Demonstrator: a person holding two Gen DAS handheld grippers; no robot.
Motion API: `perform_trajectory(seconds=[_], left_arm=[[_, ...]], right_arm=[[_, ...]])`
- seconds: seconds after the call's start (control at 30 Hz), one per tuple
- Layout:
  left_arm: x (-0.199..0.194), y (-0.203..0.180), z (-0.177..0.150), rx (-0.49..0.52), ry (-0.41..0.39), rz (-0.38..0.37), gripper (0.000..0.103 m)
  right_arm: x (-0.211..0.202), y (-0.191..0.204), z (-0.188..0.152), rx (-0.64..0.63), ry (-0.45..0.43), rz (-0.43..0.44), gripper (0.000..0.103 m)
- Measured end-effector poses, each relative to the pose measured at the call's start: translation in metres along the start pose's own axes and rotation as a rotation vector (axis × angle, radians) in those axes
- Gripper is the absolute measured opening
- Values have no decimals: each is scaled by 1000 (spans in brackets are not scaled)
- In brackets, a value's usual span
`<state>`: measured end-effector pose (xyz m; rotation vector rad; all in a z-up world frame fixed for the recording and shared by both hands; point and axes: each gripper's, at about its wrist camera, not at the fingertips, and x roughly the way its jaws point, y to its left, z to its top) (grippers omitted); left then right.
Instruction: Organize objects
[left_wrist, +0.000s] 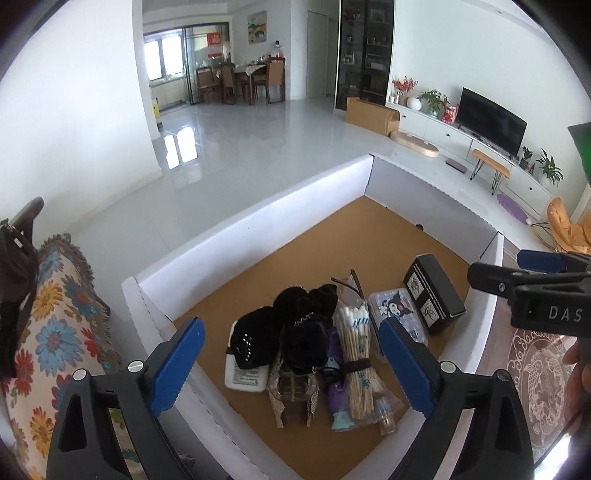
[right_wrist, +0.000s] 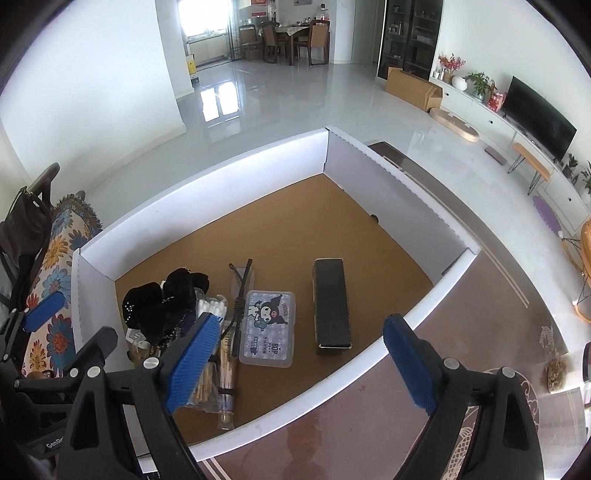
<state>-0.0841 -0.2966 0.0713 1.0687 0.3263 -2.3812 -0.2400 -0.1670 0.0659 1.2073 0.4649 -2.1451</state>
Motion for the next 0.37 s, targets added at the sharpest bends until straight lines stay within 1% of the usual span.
perform_trajectory(seconds=[0.27, 0.37], left_arm=[[7, 2, 0, -16, 32, -5, 96], [4, 2, -2, -12, -3, 11, 96]], right_arm=[[5, 0, -4, 8, 4, 5, 91], [5, 0, -5, 13, 2, 7, 91]])
